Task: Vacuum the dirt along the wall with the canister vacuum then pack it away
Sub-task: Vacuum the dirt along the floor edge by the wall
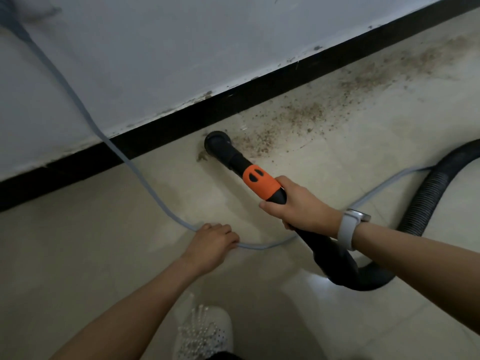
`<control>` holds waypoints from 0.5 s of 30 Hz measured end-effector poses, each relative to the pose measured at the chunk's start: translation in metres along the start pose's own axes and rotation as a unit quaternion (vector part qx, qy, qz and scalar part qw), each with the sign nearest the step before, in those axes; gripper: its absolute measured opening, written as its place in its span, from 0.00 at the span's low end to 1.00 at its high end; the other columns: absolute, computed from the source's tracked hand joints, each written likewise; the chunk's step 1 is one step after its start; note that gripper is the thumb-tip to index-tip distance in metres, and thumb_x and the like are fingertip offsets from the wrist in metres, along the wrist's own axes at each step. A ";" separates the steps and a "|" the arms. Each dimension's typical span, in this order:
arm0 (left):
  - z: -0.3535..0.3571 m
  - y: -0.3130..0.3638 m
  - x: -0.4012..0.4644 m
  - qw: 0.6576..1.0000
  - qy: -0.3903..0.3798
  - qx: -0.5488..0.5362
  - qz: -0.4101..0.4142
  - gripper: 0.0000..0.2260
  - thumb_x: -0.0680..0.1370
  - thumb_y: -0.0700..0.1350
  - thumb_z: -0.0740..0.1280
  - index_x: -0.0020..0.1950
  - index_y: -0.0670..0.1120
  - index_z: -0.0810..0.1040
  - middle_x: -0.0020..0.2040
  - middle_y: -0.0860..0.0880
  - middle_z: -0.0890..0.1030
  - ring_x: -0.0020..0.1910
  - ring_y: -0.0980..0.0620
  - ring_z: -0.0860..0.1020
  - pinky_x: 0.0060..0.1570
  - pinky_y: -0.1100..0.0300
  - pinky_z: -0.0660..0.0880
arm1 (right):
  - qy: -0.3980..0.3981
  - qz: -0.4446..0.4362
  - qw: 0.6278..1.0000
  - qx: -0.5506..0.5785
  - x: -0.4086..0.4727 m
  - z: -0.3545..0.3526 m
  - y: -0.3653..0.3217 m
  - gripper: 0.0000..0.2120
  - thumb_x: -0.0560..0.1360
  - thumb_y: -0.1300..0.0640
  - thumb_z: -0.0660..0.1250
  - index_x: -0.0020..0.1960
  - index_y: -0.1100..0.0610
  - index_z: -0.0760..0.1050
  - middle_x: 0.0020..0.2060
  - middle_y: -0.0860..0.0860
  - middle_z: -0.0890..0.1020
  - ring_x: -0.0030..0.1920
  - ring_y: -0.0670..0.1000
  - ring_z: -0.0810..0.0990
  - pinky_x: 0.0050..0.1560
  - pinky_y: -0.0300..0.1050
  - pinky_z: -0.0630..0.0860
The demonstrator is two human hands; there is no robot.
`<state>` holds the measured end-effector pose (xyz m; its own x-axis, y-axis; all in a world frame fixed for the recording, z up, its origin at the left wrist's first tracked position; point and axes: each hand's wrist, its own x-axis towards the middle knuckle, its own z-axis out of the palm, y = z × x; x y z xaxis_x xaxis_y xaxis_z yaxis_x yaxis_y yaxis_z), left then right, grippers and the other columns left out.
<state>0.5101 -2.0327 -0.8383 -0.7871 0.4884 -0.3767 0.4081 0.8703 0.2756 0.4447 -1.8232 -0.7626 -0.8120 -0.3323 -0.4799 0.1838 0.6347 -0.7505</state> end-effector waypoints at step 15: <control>-0.008 -0.025 -0.010 0.929 0.148 -0.253 -0.225 0.13 0.81 0.43 0.60 0.60 0.40 0.78 0.58 0.42 0.79 0.58 0.44 0.74 0.60 0.56 0.68 | -0.037 0.056 0.998 0.015 -0.016 0.028 0.020 0.18 0.73 0.48 0.69 0.57 0.51 0.65 0.38 0.52 0.79 0.25 0.49 0.78 0.28 0.42 0.76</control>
<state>0.5044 -2.0601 -0.8343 -0.9483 -0.0223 -0.3165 -0.2048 0.8048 0.5571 0.4767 -1.8253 -0.7828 -0.7420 -0.3125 -0.5931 0.2879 0.6504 -0.7029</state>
